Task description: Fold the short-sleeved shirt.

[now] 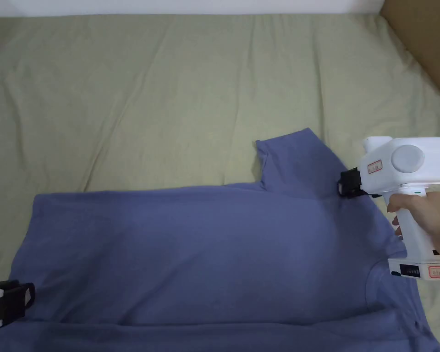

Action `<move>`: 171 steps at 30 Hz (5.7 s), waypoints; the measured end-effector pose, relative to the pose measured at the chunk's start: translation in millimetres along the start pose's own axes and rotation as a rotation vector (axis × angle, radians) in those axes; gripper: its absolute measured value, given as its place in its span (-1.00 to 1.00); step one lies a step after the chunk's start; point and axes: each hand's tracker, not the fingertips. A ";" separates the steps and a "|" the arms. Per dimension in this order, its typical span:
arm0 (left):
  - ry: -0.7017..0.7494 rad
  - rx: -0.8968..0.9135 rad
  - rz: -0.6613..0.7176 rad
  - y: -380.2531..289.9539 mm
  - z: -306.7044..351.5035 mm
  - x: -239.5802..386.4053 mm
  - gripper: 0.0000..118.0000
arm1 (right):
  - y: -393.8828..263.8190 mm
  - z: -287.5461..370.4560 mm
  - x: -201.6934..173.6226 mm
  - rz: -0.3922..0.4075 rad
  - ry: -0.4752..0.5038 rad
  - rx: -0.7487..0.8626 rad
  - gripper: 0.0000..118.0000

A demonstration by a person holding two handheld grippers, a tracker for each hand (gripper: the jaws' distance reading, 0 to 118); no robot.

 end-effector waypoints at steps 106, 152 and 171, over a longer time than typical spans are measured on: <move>-0.152 0.265 0.226 -122.5 141.5 -60.6 -1.00 | -240.4 225.0 -221.7 0.061 -0.064 0.858 -0.99; -0.454 0.067 0.439 -97.2 70.4 -153.5 -0.93 | -224.7 208.2 -242.3 0.108 -0.007 0.669 -0.99; -0.435 0.081 -0.285 -58.4 114.1 132.8 -0.93 | -251.7 228.2 -161.2 -0.085 -0.075 0.786 -0.99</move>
